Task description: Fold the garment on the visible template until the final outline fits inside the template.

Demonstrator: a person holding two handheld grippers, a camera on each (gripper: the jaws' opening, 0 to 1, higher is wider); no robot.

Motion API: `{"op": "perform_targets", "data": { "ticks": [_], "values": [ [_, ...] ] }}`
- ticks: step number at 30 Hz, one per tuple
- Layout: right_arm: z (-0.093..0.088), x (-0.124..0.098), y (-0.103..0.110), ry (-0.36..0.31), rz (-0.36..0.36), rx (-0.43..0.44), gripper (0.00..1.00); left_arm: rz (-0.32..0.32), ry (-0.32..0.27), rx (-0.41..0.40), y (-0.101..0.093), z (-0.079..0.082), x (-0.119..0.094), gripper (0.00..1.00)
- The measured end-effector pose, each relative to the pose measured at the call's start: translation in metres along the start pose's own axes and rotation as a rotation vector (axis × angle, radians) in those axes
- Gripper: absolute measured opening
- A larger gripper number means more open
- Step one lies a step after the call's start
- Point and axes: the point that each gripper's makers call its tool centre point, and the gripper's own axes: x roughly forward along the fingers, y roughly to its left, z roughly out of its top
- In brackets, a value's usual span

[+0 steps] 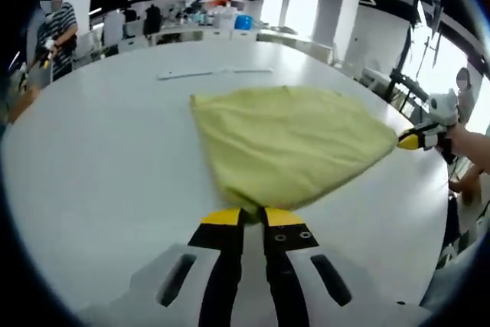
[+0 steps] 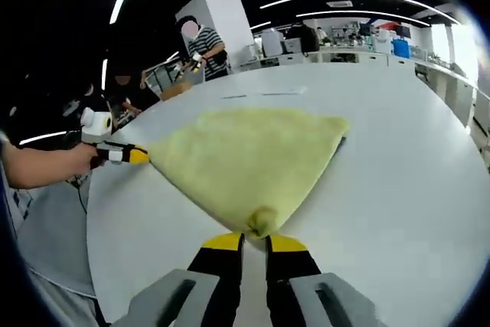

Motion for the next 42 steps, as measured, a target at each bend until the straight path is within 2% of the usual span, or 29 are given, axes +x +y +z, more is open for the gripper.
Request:
{"op": "perform_targets", "data": {
  "ticks": [4, 8, 21, 25, 28, 33, 36, 39, 42],
  "values": [
    [0.000, 0.000, -0.002, -0.024, -0.007, 0.052, 0.01, -0.002, -0.009, -0.011, -0.002, 0.001, 0.001, 0.04],
    [0.000, 0.000, -0.003, -0.031, -0.008, 0.063, 0.00, -0.008, -0.006, -0.012, -0.003, 0.000, 0.002, 0.00],
    [0.000, -0.015, -0.021, -0.013, -0.051, 0.007, 0.00, -0.005, -0.005, 0.012, 0.008, 0.000, -0.005, 0.00],
    [0.002, -0.020, -0.029, 0.002, -0.066, -0.062, 0.00, -0.037, -0.022, 0.023, 0.010, 0.003, -0.010, 0.00],
    [0.004, -0.024, -0.033, 0.025, -0.070, -0.153, 0.00, -0.092, -0.021, 0.062, 0.002, 0.001, -0.013, 0.00],
    [-0.002, -0.029, -0.031, 0.063, -0.068, -0.240, 0.00, -0.125, -0.006, 0.100, -0.010, -0.009, -0.017, 0.00],
    [-0.005, -0.030, -0.030, 0.067, -0.063, -0.246, 0.00, -0.144, 0.010, 0.075, -0.013, -0.014, -0.016, 0.00],
    [-0.005, -0.029, -0.031, 0.057, -0.071, -0.229, 0.09, -0.139, 0.008, 0.057, -0.012, -0.016, -0.015, 0.01],
    [-0.003, -0.028, -0.030, 0.042, -0.067, -0.219, 0.07, -0.147, -0.016, 0.041, -0.014, -0.013, -0.015, 0.06]
  ]
}}
